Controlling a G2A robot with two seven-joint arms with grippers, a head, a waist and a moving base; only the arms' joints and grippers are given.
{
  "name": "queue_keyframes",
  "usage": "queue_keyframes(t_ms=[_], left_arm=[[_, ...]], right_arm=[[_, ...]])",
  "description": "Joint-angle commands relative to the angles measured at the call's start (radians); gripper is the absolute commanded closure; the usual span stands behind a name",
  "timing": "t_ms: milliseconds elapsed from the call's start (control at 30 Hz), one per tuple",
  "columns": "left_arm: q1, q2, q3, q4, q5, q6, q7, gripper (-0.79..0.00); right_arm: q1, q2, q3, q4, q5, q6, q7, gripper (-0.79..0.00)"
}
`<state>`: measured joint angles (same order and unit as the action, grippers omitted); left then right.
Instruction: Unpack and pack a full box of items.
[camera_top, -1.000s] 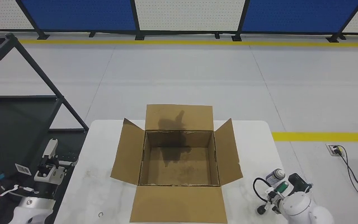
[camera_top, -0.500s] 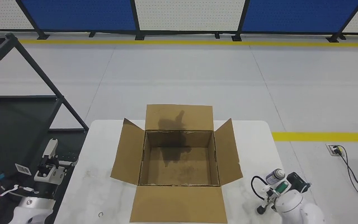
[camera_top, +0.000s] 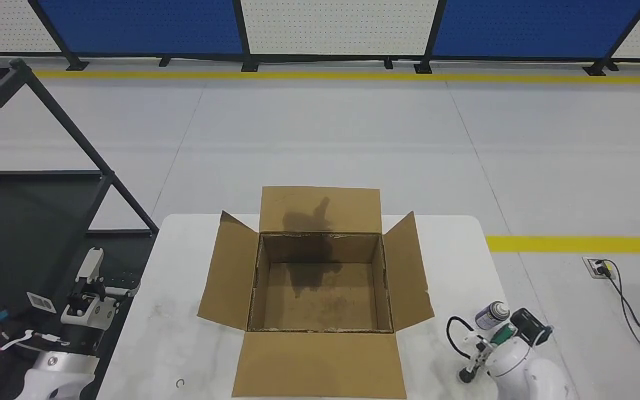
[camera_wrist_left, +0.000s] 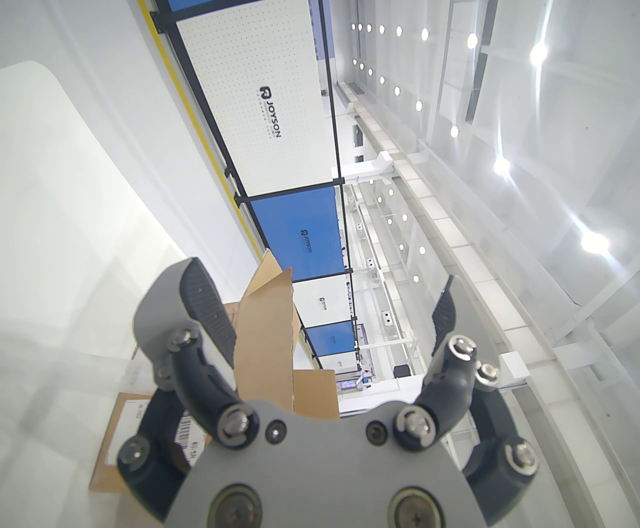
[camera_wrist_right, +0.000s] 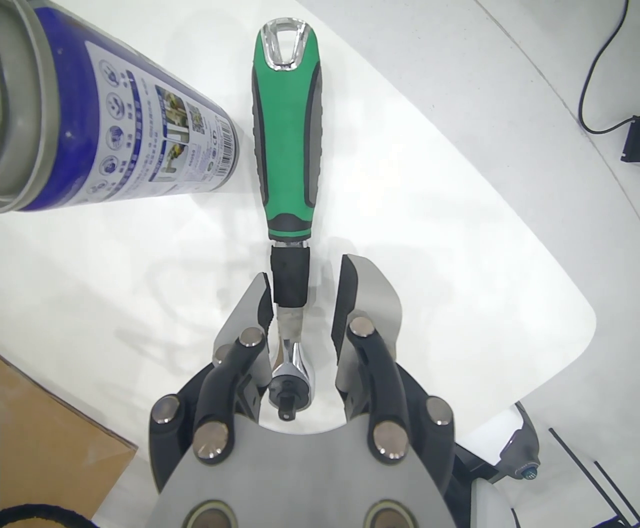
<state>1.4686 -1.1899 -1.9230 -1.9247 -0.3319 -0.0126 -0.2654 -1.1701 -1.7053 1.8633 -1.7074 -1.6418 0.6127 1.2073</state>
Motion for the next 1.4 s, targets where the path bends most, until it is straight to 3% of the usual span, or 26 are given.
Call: queue_keyframes(t_ms=[0, 1033, 1267, 1367], left_arm=[[0.000, 0.000, 0.000, 0.000, 0.000, 0.000, 0.000, -0.785], [0.000, 0.000, 0.000, 0.000, 0.000, 0.000, 0.000, -0.785], [0.000, 0.000, 0.000, 0.000, 0.000, 0.000, 0.000, -0.785], [0.000, 0.000, 0.000, 0.000, 0.000, 0.000, 0.000, -0.785]], right_arm=[[0.004, -0.002, 0.003, 0.004, -0.005, -0.002, 0.002, -0.286], [0.055, -0.039, 0.048, 0.057, -0.055, 0.031, -0.031, -0.271], [0.071, -0.044, 0.055, 0.084, -0.083, 0.045, -0.045, -0.191], [0.076, -0.046, 0.065, 0.090, -0.088, 0.043, -0.043, -0.194]])
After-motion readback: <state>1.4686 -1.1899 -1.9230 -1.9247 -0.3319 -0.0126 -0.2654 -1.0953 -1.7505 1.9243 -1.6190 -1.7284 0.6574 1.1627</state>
